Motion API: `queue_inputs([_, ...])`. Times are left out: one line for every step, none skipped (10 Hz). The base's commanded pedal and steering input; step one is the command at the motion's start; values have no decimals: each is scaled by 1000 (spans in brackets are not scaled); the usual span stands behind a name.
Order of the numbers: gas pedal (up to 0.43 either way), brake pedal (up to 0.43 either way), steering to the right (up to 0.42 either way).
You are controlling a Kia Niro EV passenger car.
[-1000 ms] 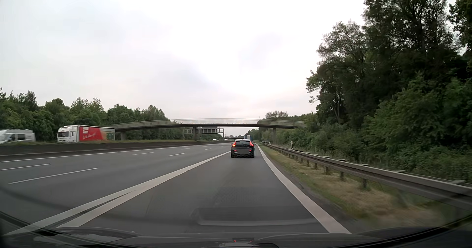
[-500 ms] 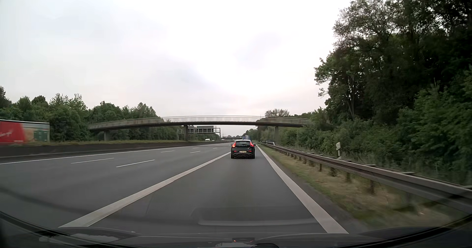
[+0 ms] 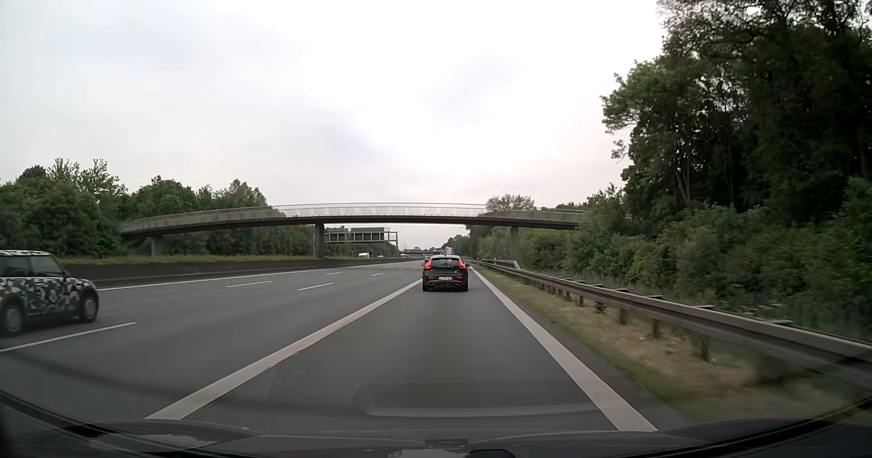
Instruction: Follow the waypoints while adhering to traffic rules and regulations
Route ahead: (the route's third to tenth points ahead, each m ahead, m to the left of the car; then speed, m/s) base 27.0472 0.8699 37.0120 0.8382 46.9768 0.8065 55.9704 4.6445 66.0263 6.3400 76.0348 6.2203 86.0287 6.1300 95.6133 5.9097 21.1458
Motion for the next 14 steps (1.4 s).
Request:
queue_inputs([189,0,1])
queue_inputs([189,0,0])
queue_inputs([189,0,0])
queue_inputs([189,0,0])
queue_inputs([189,0,0])
queue_inputs([189,0,0])
queue_inputs([189,0,0])
queue_inputs([189,0,0])
queue_inputs([189,0,0])
queue_inputs([189,0,0])
queue_inputs([189,0,0])
queue_inputs([189,0,0])
queue_inputs([189,0,0])
queue_inputs([189,0,0])
